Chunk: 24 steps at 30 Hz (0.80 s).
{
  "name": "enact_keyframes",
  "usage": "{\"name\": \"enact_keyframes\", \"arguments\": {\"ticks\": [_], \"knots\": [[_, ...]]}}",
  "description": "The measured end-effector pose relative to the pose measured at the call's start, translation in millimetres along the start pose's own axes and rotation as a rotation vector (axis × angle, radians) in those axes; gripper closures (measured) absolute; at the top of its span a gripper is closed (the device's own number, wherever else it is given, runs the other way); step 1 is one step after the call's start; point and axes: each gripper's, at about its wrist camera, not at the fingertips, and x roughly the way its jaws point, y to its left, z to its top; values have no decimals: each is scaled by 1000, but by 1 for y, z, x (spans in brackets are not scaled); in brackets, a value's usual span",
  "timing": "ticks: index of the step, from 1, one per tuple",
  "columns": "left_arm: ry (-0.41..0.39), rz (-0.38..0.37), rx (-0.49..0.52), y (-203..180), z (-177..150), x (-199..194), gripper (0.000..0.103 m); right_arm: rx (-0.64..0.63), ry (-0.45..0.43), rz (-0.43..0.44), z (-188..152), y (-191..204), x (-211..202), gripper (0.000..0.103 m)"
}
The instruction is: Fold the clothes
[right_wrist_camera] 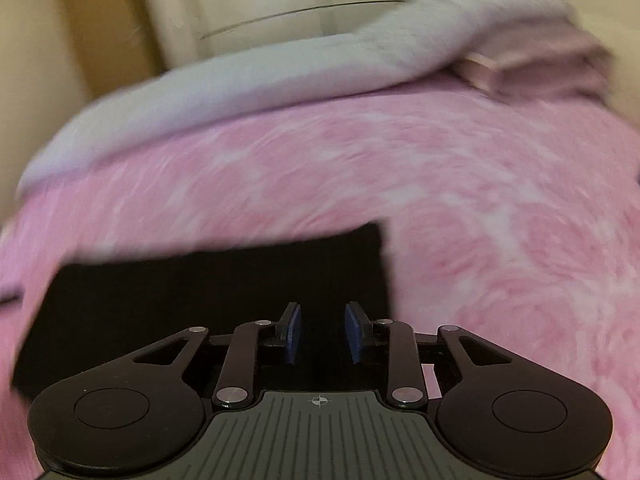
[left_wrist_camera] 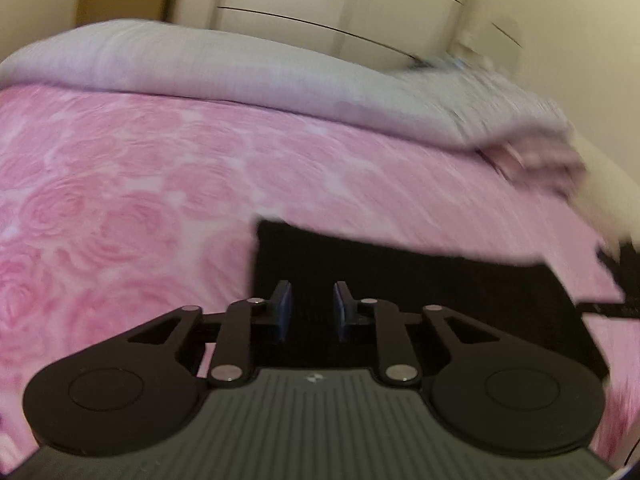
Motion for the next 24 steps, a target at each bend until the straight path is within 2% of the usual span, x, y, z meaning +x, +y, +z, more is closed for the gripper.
{"name": "enact_keyframes", "arguments": {"ticks": [3, 5, 9, 10, 12, 15, 17, 19, 20, 22, 24], "knots": [[69, 50, 12, -4, -29, 3, 92, -101, 11, -96, -39, 14, 3, 74], [73, 74, -29, 5, -41, -3, 97, -104, -17, -90, -53, 7, -4, 73], [70, 68, 4, -3, -13, -9, 97, -39, 43, -102, -26, -5, -14, 73], [69, 65, 14, -6, -5, -11, 97, -38, 25, -87, -15, -6, -14, 73], [66, 10, 57, -26, 17, 3, 97, -49, -4, -31, 9, 2, -5, 73], [84, -62, 125, -62, 44, 46, 96, -92, -30, 81, 44, 25, 24, 73], [117, -113, 147, -80, 55, 81, 96, -156, -24, 154, 55, 52, 50, 73], [140, -100, 167, -87, 57, 110, 96, -225, -9, 210, 61, 77, 74, 73], [150, -89, 177, -90, 57, 124, 96, -263, 7, 211, 59, 86, 87, 73], [168, -15, 228, -89, 53, 146, 96, -342, 41, 200, 52, 104, 113, 73], [150, -4, 243, -78, 47, 145, 98, -404, 36, 179, 42, 108, 126, 73]]}}
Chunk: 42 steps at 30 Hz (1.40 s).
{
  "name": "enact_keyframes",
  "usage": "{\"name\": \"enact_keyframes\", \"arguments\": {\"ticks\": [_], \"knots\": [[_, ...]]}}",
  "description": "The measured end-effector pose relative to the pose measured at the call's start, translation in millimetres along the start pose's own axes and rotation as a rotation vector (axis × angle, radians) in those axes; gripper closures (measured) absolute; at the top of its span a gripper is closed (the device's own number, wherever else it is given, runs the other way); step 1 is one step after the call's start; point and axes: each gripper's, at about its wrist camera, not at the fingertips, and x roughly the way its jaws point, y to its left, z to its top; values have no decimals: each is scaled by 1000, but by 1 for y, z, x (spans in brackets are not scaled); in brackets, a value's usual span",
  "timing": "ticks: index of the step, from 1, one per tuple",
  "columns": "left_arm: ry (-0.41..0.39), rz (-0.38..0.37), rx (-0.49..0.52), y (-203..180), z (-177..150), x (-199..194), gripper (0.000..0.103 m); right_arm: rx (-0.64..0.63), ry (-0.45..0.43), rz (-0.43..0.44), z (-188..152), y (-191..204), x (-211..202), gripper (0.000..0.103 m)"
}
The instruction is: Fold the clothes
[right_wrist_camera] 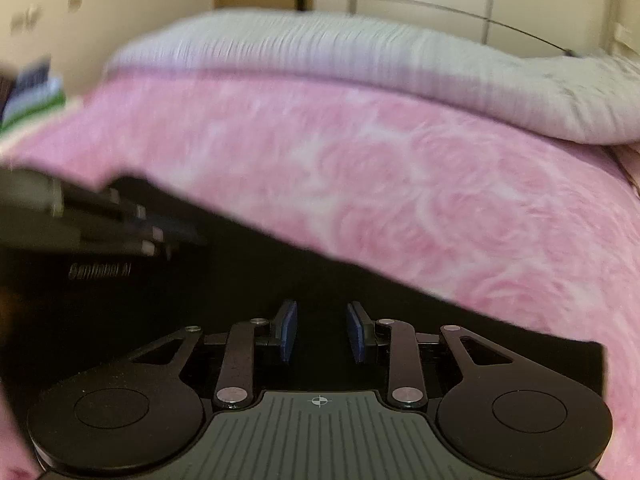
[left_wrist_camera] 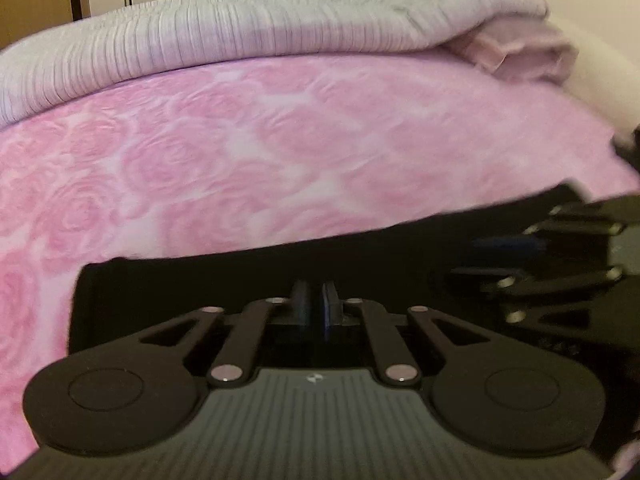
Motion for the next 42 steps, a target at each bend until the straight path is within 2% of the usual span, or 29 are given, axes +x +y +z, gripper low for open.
{"name": "enact_keyframes", "arguments": {"ticks": [3, 6, 7, 8, 9, 10, 14, 18, 20, 23, 24, 26, 30, 35, 36, 38, 39, 40, 41, 42], "knots": [[-19, 22, -17, 19, -13, -13, 100, 13, 6, -42, -7, -18, -6, 73], [-29, 51, -25, 41, -23, -25, 100, 86, 1, -50, -25, -55, -20, 74], [-29, 60, -35, 48, -25, -28, 100, 111, -1, -44, -30, -65, -27, 77], [-30, 72, -37, 53, -27, -31, 100, 129, -2, -42, -35, -75, -35, 90], [-30, 83, -41, 57, -29, -34, 100, 143, 3, -71, -40, -83, -43, 88], [-31, 93, -47, 61, -30, -37, 100, 162, 3, -95, -45, -90, -50, 73], [-40, 86, -95, 68, -24, -45, 100, 229, 13, -116, -51, -106, -60, 75], [-70, 117, 13, 53, -7, -35, 94, 247, -39, -144, -31, -100, -57, 75], [-38, 162, 56, 54, -5, -19, 95, 244, -8, -156, -27, -105, -42, 74], [-45, 170, 4, 72, -11, -8, 100, 287, -9, -156, -37, -120, -38, 75], [-47, 163, -28, 78, -11, -11, 100, 303, -12, -156, -41, -126, -37, 75], [-43, 194, -27, 78, -11, -22, 100, 336, -16, -164, -45, -131, -49, 76], [-22, 228, -38, 68, -18, -56, 99, 415, -42, -163, -51, -127, -91, 76], [-13, 213, -91, 38, -55, -114, 96, 463, -97, -108, -82, -91, -160, 75], [2, 210, -106, 36, -67, -119, 96, 454, -92, -109, -92, -80, -169, 75], [39, 205, -138, 32, -91, -126, 94, 435, -25, -150, -116, -62, -168, 74], [49, 211, -162, 35, -103, -126, 98, 425, 14, -173, -128, -54, -166, 74], [40, 207, -197, 37, -110, -131, 99, 451, 26, -193, -138, -53, -169, 74], [25, 199, -235, 40, -116, -137, 100, 494, 26, -212, -147, -54, -174, 66], [33, 196, -268, 41, -116, -145, 100, 537, 26, -231, -156, -55, -178, 66]]}}
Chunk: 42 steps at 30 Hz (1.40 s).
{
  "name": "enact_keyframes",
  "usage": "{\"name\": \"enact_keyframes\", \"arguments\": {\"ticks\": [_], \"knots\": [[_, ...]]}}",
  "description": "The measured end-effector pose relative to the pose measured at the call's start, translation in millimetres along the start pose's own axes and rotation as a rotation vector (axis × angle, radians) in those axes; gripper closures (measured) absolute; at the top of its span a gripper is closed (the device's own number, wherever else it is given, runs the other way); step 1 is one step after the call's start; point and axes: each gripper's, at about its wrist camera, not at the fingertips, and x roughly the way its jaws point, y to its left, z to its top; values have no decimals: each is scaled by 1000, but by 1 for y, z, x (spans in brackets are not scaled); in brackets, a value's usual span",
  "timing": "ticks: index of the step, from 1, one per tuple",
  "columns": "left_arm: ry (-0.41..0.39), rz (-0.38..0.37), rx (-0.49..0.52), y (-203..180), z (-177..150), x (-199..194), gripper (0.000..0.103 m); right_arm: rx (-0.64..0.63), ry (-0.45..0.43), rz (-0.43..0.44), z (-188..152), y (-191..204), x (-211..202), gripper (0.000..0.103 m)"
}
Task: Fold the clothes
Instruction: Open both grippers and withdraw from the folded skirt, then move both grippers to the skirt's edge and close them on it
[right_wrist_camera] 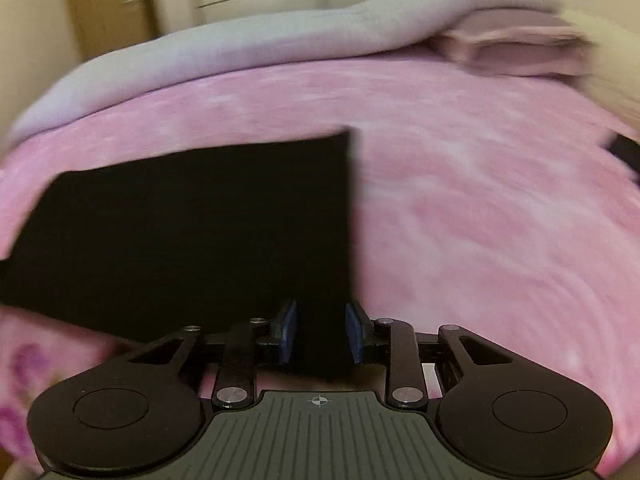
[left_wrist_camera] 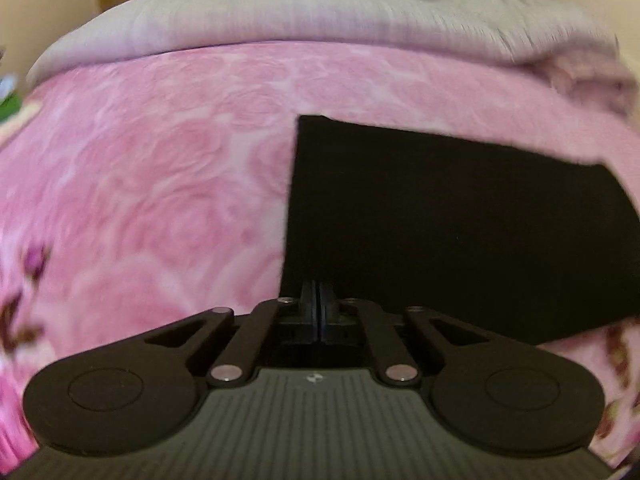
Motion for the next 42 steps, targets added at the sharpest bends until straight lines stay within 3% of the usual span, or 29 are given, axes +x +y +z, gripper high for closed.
{"name": "enact_keyframes", "arguments": {"ticks": [3, 6, 9, 13, 22, 32, 35, 37, 40, 42], "knots": [[1, 55, 20, -12, 1, -26, 94, 126, 9, 11, 0, -10, -24, 66], [-9, 119, 68, -30, -6, -51, 80, 59, -5, -17, 1, 6, -49, 66], [18, 141, 71, -44, -19, -70, 75, 33, 52, -39, -5, 26, -55, 65], [25, 128, 78, -58, -35, -93, 75, 29, 100, -62, -26, 48, -60, 65], [-69, 99, 99, -66, -47, -152, 70, -1, 30, -70, -41, 70, -98, 61], [-111, 65, 79, -59, -48, -164, 67, 19, 8, -64, -43, 74, -111, 57], [-89, -55, -23, -41, -48, -150, 53, 83, 5, -17, -44, 65, -102, 56], [-48, -169, -183, -17, -50, -133, 50, 178, 5, 44, -46, 52, -93, 54], [13, -298, -448, 19, -57, -104, 50, 431, 20, 155, -53, 21, -73, 51], [27, -328, -580, 34, -60, -87, 50, 620, 40, 218, -58, 0, -58, 50]]}}
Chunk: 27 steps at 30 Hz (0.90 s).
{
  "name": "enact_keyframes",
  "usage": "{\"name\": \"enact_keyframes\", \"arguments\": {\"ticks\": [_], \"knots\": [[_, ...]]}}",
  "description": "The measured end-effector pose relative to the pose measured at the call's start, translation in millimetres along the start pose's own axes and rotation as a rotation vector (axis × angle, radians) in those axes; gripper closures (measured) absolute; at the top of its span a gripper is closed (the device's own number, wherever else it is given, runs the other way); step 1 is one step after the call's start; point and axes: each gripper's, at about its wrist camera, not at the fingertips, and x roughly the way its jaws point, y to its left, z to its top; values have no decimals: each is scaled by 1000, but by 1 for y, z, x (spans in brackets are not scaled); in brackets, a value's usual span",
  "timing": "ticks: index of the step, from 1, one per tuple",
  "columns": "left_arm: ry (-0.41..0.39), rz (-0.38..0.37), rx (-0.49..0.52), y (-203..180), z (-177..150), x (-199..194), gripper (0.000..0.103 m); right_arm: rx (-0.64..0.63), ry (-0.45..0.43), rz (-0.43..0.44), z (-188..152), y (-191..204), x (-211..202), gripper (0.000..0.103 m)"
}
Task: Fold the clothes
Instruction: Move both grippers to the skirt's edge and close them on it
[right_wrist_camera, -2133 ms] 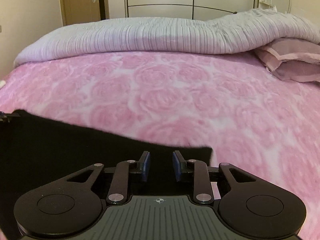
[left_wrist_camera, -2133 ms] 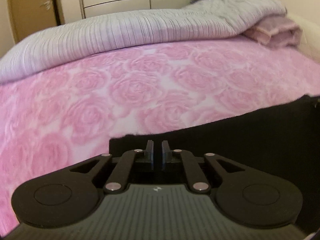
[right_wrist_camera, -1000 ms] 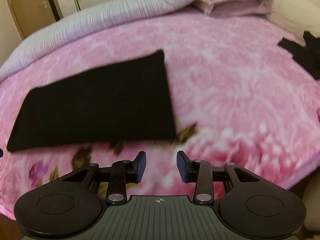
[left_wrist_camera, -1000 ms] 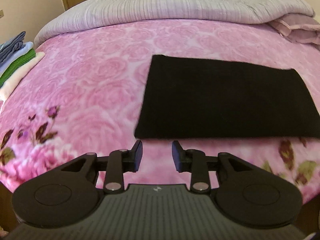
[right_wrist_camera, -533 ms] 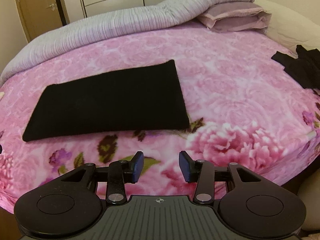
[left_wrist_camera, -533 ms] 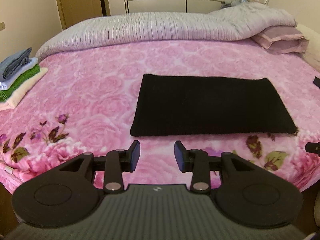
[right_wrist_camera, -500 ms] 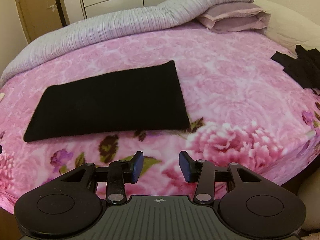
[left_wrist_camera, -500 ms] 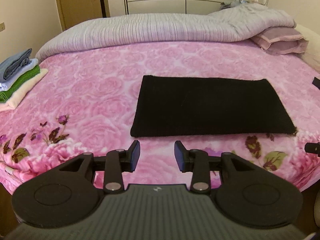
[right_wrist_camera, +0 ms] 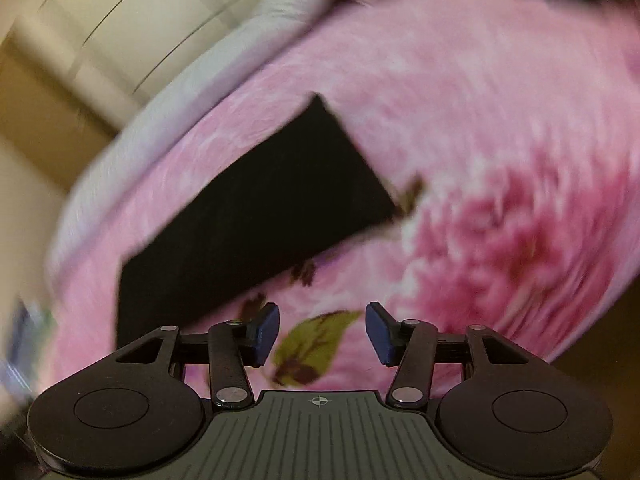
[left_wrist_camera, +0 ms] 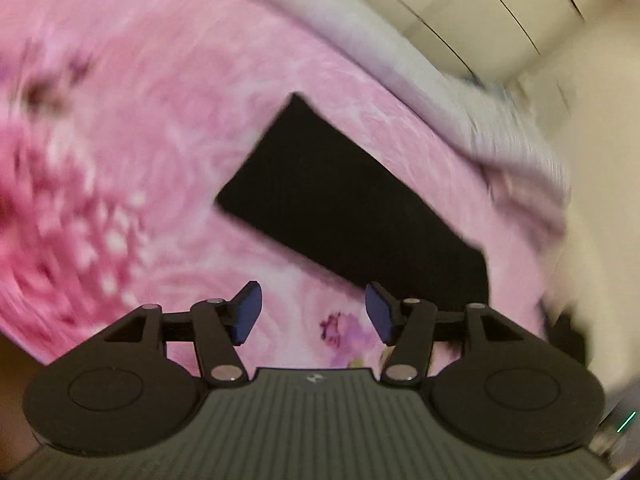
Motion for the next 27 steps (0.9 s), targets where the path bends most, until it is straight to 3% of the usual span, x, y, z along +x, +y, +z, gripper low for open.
{"name": "enact_keyframes", "arguments": {"ticks": [4, 8, 11, 16, 17, 18, 20, 27], "knots": [[-25, -44, -194, 25, 10, 24, 50, 273, -13, 105, 13, -30, 19, 49], [-30, -48, -366, 45, 18, 53, 50, 391, -44, 124, 24, -38, 38, 49], [-39, -39, -411, 50, 24, 72, 49, 452, -62, 132, 31, -39, 54, 49], [-79, -31, -394, 39, 33, 89, 50, 443, -111, 119, 38, -33, 75, 50], [-86, -17, -387, 37, 34, 92, 57, 433, -122, 110, 39, -31, 79, 64], [-91, -1, -378, 36, 35, 95, 76, 422, -133, 102, 39, -29, 82, 74], [-105, 36, -311, 33, 36, 95, 92, 425, -133, 105, 39, -32, 84, 79], [-182, 55, -131, 8, 22, 62, 96, 303, -134, 95, 51, -22, 62, 94]]}}
